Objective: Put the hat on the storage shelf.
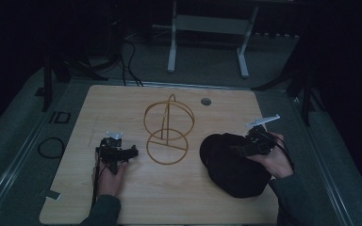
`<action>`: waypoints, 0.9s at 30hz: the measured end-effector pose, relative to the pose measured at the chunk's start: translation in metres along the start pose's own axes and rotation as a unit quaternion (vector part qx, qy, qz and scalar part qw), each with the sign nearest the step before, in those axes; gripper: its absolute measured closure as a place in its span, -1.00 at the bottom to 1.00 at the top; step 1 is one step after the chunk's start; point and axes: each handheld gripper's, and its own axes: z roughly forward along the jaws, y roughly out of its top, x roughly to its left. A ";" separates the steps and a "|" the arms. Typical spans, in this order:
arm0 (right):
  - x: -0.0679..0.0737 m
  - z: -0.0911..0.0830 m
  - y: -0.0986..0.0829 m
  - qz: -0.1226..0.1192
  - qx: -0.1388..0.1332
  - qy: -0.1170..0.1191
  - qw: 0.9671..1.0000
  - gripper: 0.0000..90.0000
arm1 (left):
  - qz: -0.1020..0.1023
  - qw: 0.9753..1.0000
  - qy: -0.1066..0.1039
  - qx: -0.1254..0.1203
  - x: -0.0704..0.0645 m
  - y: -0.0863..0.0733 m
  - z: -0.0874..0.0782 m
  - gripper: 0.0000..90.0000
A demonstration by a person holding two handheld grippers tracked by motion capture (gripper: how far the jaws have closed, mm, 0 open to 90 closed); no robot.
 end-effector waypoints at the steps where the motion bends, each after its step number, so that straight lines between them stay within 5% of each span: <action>1: -0.001 0.001 0.000 -0.002 0.003 -0.001 1.000 -0.67 | 0.000 1.000 0.000 0.000 0.000 0.000 0.000 -0.97; 27: -0.005 0.026 0.012 -0.021 0.066 0.013 0.997 -0.72 | -0.001 1.000 0.000 -0.001 0.000 0.000 0.000 -0.97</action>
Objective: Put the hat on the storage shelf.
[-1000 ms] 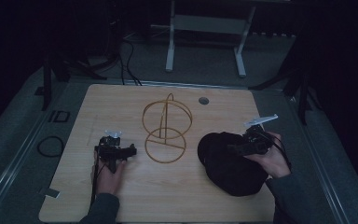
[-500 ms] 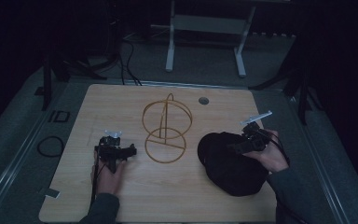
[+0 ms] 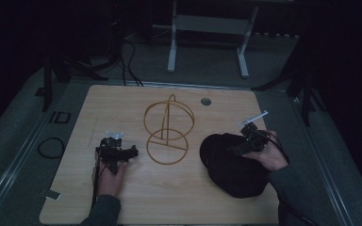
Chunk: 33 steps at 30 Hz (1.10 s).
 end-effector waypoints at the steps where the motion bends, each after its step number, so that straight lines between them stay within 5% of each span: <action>1: 0.000 0.001 0.000 -0.001 0.002 0.001 1.000 -0.72 | 0.000 1.000 0.000 0.000 0.000 0.000 0.000 -0.97; 17: 0.000 0.024 0.005 -0.015 0.056 0.003 0.998 -0.70 | 0.001 1.000 0.000 0.001 0.000 0.000 0.000 -0.97; 27: 0.000 0.032 0.007 0.002 0.090 -0.003 0.996 -0.69 | 0.001 1.000 0.000 0.001 0.000 0.000 0.000 -0.97; 33: 0.000 0.037 0.008 0.009 0.110 -0.006 0.994 -0.48 | 0.002 1.000 0.000 0.001 0.000 0.000 0.000 -0.97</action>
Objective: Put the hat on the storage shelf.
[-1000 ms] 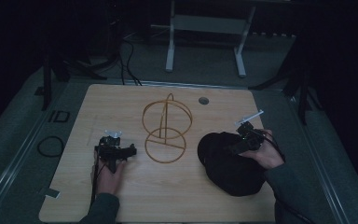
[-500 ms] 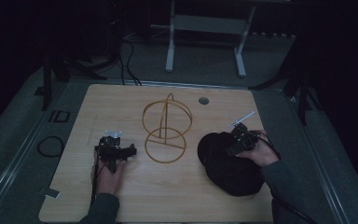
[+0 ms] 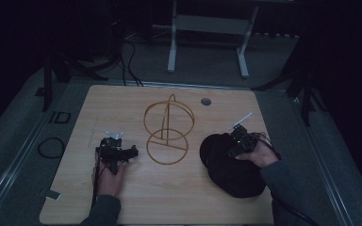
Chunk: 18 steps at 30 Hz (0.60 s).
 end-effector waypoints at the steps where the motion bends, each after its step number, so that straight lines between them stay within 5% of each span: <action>1: 0.000 0.000 0.000 0.000 0.002 0.000 1.000 -0.42 | 0.000 1.000 0.000 0.000 0.000 0.000 0.000 -0.97; 10: 0.000 -0.002 0.001 -0.008 0.007 0.007 1.000 0.25 | 0.000 1.000 0.000 0.000 0.000 0.000 0.000 -0.97; 18: -0.002 -0.003 0.000 -0.010 0.004 0.010 1.000 0.61 | 0.000 1.000 0.000 0.000 0.000 0.000 0.000 -0.97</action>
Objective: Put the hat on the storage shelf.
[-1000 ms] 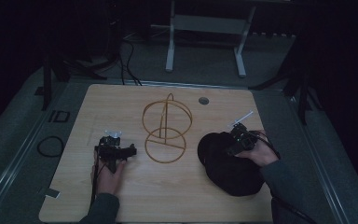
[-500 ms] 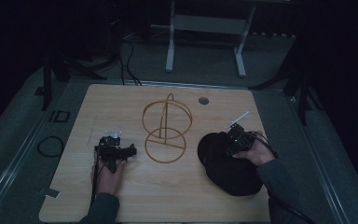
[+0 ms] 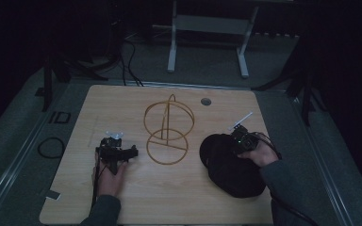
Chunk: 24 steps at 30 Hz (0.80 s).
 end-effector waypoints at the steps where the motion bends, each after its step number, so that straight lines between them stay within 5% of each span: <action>1: 0.000 0.000 0.000 0.000 -0.001 0.000 1.000 0.67 | 0.000 1.000 0.000 0.000 0.000 0.000 0.000 -0.97; 11: 0.000 -0.008 -0.003 0.001 -0.015 0.007 1.000 0.91 | 0.000 1.000 0.000 0.000 0.000 0.000 0.000 -0.97; 24: 0.001 -0.021 -0.009 -0.012 -0.039 0.017 0.999 0.94 | 0.000 1.000 0.000 0.000 0.000 0.000 0.000 -0.97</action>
